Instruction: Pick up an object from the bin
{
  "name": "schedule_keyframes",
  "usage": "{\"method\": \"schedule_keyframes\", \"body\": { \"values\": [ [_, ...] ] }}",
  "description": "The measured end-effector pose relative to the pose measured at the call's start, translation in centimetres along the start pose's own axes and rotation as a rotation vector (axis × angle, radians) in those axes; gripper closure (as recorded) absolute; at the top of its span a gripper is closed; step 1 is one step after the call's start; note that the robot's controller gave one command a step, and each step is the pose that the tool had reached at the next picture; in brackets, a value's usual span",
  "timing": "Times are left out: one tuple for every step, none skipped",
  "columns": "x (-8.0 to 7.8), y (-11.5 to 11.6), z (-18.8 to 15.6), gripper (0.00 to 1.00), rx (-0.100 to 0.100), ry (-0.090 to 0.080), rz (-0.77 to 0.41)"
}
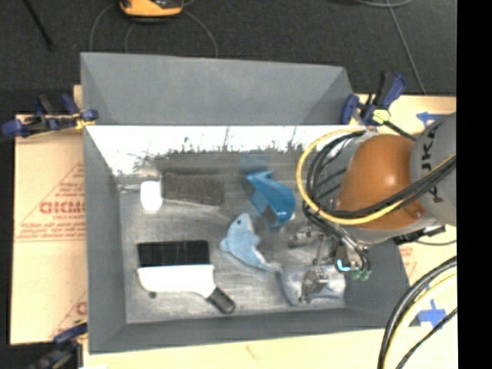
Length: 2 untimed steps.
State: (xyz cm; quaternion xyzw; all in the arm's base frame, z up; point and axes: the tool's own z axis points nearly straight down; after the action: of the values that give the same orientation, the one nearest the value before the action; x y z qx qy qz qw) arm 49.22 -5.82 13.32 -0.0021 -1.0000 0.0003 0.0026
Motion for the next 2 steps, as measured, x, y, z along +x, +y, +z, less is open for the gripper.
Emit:
{"method": "schedule_keyframes", "body": {
  "values": [
    [-0.2, 0.0, -0.4, 0.00, 0.001, -0.008, -0.002],
    [-0.8, -0.8, 1.3, 0.00, 0.001, -0.012, -0.189]
  ]
}}
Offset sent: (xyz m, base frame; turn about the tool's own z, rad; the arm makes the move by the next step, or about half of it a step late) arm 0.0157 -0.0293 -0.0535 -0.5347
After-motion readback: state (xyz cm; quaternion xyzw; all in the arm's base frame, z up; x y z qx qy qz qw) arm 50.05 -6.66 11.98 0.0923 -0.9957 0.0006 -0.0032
